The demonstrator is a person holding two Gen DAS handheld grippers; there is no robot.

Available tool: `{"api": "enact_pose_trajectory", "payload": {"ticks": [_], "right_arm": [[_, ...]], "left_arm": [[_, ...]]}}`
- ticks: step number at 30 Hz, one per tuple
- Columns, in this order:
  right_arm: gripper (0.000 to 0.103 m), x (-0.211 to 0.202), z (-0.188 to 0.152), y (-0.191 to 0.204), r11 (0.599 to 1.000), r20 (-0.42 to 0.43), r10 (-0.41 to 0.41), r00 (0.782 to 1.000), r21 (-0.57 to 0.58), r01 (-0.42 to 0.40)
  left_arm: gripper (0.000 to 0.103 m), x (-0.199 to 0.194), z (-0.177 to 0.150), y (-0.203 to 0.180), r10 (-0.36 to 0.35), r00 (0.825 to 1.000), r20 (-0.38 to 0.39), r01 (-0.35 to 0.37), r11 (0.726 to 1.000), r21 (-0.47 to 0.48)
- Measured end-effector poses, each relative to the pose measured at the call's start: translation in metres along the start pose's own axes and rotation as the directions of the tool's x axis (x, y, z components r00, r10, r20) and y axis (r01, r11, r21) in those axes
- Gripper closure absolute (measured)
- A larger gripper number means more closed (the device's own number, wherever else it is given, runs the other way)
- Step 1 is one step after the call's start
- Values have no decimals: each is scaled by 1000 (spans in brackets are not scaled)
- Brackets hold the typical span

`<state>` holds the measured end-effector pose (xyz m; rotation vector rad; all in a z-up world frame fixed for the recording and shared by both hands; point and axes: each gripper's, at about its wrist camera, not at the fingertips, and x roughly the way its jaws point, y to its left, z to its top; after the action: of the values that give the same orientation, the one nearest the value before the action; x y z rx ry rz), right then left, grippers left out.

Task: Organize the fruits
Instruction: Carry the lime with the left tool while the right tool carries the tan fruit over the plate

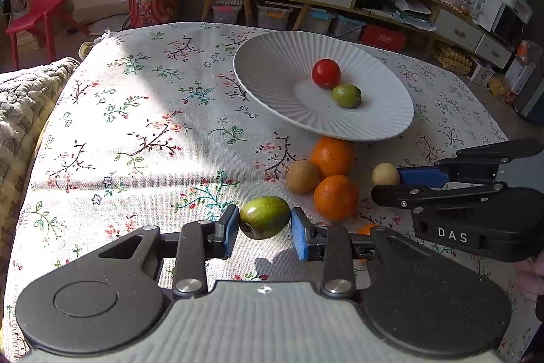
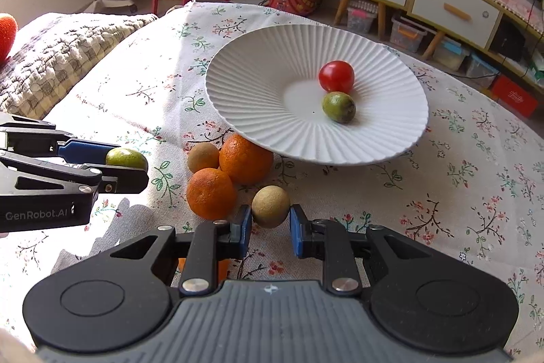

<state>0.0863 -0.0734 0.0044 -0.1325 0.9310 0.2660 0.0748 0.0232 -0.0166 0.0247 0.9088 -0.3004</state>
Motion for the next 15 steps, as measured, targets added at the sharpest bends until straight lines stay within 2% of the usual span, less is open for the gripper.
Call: {"api": "enact_pose_trajectory", "payload": {"ticks": [15], "right_arm": [[81, -21, 12, -21, 997, 62, -6, 998, 79, 2]], "left_arm": [[87, -8, 19, -4, -4, 998, 67, 5, 1000, -11]]}}
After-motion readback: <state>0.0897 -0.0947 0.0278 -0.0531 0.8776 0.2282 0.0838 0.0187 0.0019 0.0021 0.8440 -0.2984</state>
